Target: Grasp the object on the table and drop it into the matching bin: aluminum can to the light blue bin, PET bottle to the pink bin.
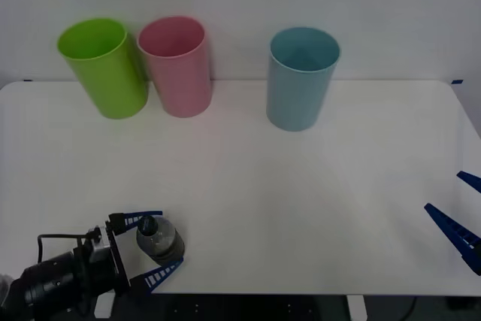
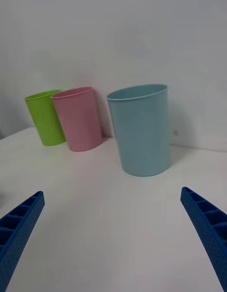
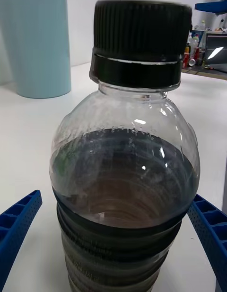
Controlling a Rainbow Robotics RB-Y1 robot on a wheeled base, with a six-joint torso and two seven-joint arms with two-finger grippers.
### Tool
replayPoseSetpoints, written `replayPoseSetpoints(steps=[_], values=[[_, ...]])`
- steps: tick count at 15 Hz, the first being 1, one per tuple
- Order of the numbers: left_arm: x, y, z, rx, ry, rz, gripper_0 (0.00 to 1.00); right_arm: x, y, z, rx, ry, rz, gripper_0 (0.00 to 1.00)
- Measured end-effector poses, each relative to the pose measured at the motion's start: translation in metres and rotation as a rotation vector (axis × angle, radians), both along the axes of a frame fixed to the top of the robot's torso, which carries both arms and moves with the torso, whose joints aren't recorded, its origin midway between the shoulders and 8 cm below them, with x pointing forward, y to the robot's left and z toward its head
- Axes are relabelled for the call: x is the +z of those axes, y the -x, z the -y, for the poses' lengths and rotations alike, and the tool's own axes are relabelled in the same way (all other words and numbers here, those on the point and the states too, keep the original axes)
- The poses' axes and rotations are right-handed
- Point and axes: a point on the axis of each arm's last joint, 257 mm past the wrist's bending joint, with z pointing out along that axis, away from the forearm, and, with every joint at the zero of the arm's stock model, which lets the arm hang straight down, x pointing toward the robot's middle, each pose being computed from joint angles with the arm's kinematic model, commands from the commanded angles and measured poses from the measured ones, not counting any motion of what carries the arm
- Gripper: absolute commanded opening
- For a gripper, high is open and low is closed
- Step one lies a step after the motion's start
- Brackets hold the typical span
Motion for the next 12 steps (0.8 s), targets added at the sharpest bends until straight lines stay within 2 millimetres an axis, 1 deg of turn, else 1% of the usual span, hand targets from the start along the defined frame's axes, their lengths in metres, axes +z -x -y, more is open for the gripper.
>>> replayPoseSetpoints(steps=[1, 2, 3, 9, 12], values=[[0.0, 0.0, 0.0, 0.0, 0.0, 0.001, 0.28, 0.0, 0.0, 0.0, 0.0, 0.0, 0.0, 1.0], [0.001, -0.001, 0.0, 0.0, 0.0, 0.002, 0.09, 0.0, 0.0, 0.0, 0.0, 0.0, 0.0, 1.0], [0.001, -0.001, -0.001, 0.001, -0.002, 0.004, 0.0, 0.0, 0.0, 0.0, 0.0, 0.0, 0.0, 1.0], [0.004, -0.006, -0.006, 0.017, -0.001, 0.008, 0.0, 0.0, 0.0, 0.0, 0.0, 0.0, 0.0, 1.0], [0.009, -0.012, -0.005, 0.016, 0.004, 0.016, 0.0, 0.0, 0.0, 0.0, 0.0, 0.0, 0.0, 1.0]])
